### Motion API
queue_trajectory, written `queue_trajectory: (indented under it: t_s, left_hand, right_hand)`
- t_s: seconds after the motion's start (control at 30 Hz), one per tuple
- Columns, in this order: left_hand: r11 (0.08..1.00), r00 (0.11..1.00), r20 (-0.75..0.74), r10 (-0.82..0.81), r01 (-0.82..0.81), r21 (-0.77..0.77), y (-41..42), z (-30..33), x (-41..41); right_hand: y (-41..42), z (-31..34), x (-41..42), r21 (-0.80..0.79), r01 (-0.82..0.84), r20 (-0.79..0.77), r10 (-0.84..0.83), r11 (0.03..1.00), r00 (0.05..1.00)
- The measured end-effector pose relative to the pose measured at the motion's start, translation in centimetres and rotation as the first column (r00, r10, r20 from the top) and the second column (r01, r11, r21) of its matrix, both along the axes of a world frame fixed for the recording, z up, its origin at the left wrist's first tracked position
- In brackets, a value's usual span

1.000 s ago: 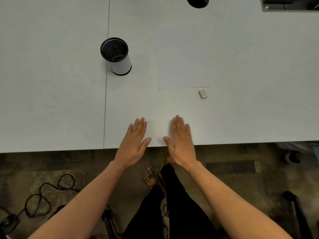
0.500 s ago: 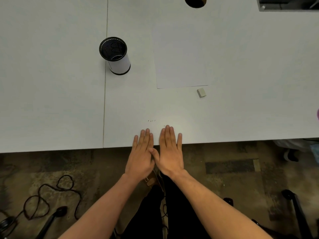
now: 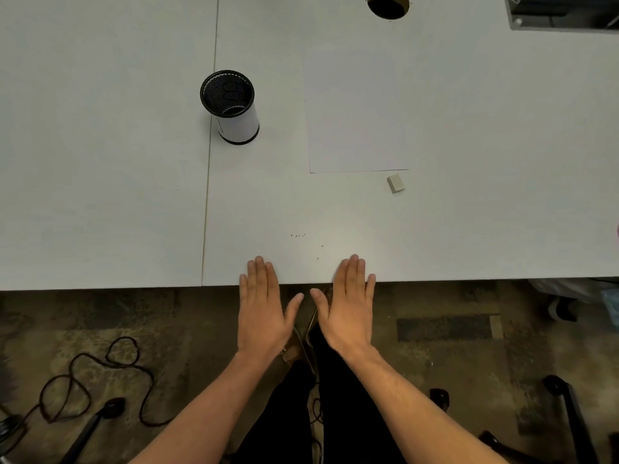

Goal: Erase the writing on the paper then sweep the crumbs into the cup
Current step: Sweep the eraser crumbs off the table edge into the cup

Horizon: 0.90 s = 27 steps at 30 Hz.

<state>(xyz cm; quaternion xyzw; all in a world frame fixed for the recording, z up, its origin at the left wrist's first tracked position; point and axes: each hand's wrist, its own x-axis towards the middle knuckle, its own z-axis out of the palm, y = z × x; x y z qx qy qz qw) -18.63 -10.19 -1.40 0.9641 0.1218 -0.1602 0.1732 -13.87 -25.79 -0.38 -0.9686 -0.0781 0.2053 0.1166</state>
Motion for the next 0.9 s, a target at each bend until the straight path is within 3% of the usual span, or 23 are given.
queue_trajectory:
  t_s: [0.17, 0.27, 0.37, 0.43, 0.53, 0.6, 0.73, 0.9]
  left_hand:
    - [0.987, 0.987, -0.042, -0.157, 0.155, -0.043, -2.9, -0.6, 2.3]
    - [0.963, 0.976, -0.008, -0.22, 0.216, -0.163, -2.7, -0.7, 3.5]
    - [0.89, 0.975, 0.128, -0.181, 0.218, -0.4, -1.5, 0.0, 3.6]
    - [0.872, 0.976, 0.201, -0.08, 0.166, -0.46, -0.6, 0.4, 3.2]
    - [0.9, 0.949, 0.307, 0.071, 0.071, -0.429, 0.4, 0.5, 2.1]
    - [0.92, 0.93, 0.363, 0.058, 0.091, -0.38, 0.9, 0.4, 1.0]
    - [0.925, 0.912, 0.371, -0.174, 0.281, -0.258, 2.0, -0.5, -1.4]
    - [0.866, 0.881, 0.183, -0.436, 0.466, -0.183, 2.9, -0.6, 0.5]
  right_hand:
    - [1.5, -0.5, 1.4, 0.067, -0.085, -0.004, 0.086, 0.994, 0.996]
    - [1.8, -0.5, 2.9, 0.126, -0.191, 0.004, 0.192, 0.973, 0.981]
    - [1.6, -0.3, 4.1, 0.268, -0.21, 0.005, 0.217, 0.94, 0.976]
    - [0.9, -0.1, 4.2, 0.365, -0.13, 0.008, 0.137, 0.922, 0.991]
    - [-0.7, 0.1, 3.5, 0.408, -0.073, 0.018, 0.072, 0.91, 0.997]
    - [-1.8, 0.1, 2.6, 0.389, -0.176, 0.064, 0.164, 0.905, 0.984]
    - [-3.8, -0.5, 1.5, 0.32, -0.455, 0.14, 0.433, 0.831, 0.89]
    - [-3.8, -0.7, 4.2, 0.214, -0.654, 0.119, 0.645, 0.725, 0.755]
